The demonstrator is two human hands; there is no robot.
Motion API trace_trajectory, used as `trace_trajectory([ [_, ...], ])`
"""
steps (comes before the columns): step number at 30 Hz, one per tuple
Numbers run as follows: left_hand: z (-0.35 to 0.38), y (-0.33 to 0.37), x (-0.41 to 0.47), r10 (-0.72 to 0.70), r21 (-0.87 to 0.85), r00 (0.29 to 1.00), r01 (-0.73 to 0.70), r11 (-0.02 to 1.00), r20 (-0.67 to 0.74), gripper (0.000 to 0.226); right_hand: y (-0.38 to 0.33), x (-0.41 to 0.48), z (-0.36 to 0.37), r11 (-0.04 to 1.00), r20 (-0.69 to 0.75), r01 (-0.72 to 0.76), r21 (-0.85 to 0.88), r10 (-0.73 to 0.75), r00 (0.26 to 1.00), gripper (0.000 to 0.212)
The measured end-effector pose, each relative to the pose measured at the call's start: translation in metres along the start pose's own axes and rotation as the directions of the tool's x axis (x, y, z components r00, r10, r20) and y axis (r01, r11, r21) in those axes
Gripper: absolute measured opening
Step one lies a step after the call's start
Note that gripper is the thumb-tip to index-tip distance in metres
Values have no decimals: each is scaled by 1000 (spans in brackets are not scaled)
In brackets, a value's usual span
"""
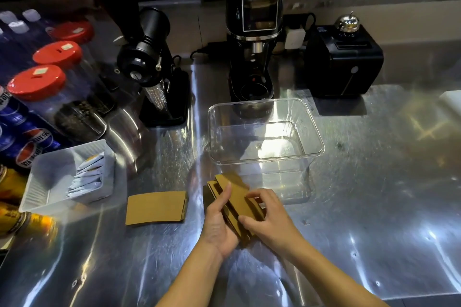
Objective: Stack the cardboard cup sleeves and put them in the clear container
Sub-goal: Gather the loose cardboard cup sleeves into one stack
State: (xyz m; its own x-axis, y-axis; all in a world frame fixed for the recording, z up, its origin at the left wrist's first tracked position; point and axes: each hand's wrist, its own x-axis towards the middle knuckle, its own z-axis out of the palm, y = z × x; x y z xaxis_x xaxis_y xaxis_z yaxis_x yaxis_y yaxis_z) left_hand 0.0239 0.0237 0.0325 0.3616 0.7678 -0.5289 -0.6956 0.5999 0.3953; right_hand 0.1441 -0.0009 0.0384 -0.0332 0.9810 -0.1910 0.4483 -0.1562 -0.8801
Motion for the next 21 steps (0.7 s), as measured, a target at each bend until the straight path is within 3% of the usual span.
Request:
trace_trajectory([
  [4, -4, 3, 0, 48, 5, 999, -48, 999, -6, 25, -4, 2, 4, 993, 75, 72, -95, -65, 995, 38],
  [7, -11, 8, -1, 58, -14, 998, -58, 998, -13, 22, -3, 2, 4, 993, 105, 111, -44, -106, 989, 29],
  [9, -14, 13, -1, 70, -16, 997, -70, 997, -22, 20, -2, 4, 4, 991, 64, 130, -44, -127, 990, 20],
  [12, -17, 22, -1, 119, -49, 988, -124, 991, -99, 20, 4, 9, 6, 977, -27, 103, -187, -110, 994, 18],
  [16, -26, 34, -2, 158, -84, 972, -175, 981, -173, 26, 16, 13, 12, 842, 4, 79, -533, -90, 996, 41],
  [21, -33, 40, -8, 175, -112, 967, -197, 974, -186, 28, 26, 8, 25, 724, 68, 121, -679, -102, 992, 70],
])
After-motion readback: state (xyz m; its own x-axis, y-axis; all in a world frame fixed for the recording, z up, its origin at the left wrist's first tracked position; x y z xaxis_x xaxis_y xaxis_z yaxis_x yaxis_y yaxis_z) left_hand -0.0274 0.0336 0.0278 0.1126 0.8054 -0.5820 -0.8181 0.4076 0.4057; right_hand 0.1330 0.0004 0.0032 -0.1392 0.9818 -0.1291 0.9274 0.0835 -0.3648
